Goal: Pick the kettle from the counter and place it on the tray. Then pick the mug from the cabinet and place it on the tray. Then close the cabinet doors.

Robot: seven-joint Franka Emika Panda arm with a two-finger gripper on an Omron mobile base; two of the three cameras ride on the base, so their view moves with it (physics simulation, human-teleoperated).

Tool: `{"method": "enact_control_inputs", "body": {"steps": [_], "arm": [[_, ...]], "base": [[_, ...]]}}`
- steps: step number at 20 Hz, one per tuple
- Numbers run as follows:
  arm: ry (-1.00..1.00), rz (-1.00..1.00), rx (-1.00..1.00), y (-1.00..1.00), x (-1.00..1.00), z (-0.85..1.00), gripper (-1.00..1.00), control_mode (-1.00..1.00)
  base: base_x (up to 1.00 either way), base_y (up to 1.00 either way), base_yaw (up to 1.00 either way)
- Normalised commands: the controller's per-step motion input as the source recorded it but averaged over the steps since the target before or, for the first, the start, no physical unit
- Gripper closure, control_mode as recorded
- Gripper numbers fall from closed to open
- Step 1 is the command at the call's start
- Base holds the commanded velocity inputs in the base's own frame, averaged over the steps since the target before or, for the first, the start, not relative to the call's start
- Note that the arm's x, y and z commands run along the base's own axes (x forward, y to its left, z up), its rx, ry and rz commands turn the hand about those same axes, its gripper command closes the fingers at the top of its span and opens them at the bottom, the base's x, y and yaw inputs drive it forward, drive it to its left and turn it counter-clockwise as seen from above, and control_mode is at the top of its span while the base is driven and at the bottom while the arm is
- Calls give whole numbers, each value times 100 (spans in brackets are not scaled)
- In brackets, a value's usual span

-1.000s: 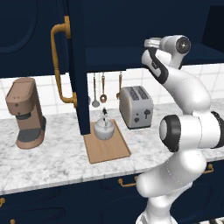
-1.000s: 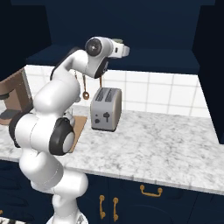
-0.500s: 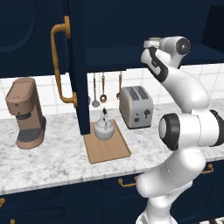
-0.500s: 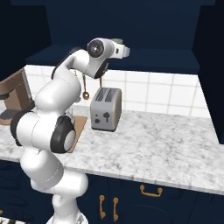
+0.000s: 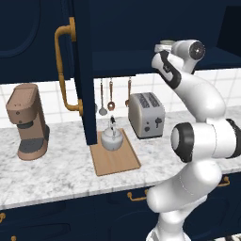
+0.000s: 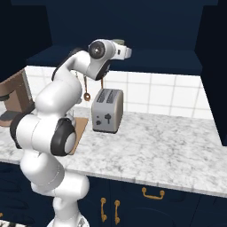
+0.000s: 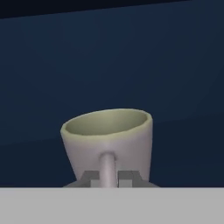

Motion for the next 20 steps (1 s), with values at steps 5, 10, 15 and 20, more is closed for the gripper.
{"method": "enact_control_inputs", "body": {"steps": [5, 10, 15, 20], "arm": [[-2, 0, 0, 0, -55, 0, 100, -100], [-3, 15, -1, 20, -93, 1, 100, -100], [0, 31, -7, 32, -89, 9, 100, -100], [0, 37, -6, 18, -98, 0, 100, -100]], "base": [[0, 0, 0], [0, 0, 0], [0, 0, 0], [0, 0, 0]]}}
